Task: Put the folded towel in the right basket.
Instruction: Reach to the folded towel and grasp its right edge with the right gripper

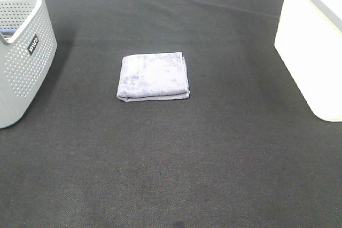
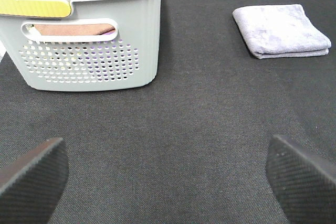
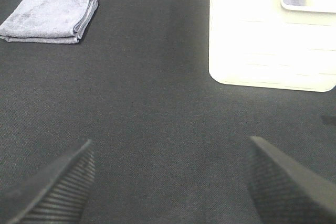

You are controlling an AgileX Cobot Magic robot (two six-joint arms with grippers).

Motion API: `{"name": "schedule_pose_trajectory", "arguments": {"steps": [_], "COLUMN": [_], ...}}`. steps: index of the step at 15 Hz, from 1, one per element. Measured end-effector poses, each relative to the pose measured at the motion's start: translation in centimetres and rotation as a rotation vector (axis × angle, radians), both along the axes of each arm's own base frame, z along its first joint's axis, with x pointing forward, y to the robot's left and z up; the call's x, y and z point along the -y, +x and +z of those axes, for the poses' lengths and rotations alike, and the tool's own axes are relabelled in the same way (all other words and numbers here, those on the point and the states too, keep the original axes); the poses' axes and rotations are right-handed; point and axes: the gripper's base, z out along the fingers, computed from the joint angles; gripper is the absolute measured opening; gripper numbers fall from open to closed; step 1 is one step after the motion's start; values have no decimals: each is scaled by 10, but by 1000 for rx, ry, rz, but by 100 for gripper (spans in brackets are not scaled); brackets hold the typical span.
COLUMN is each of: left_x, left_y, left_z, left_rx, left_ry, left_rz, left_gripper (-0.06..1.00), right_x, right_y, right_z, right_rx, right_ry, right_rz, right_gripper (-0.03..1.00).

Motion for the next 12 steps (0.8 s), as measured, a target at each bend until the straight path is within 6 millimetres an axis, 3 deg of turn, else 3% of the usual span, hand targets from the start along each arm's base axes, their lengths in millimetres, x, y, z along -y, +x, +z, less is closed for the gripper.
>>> {"name": "schedule_pose_trajectory", "arguments": {"steps": [12], "left_x": [0], "left_y": [0], "left_z": [0], "left_rx": [0], "left_ry": [0], "left_rz": [0], "left_gripper": [97], "right_x": [0], "right_y": [0], "right_z": [0], "right_rx": [0], "right_ry": [0], "right_rz": [0], "right_gripper": [74]}}
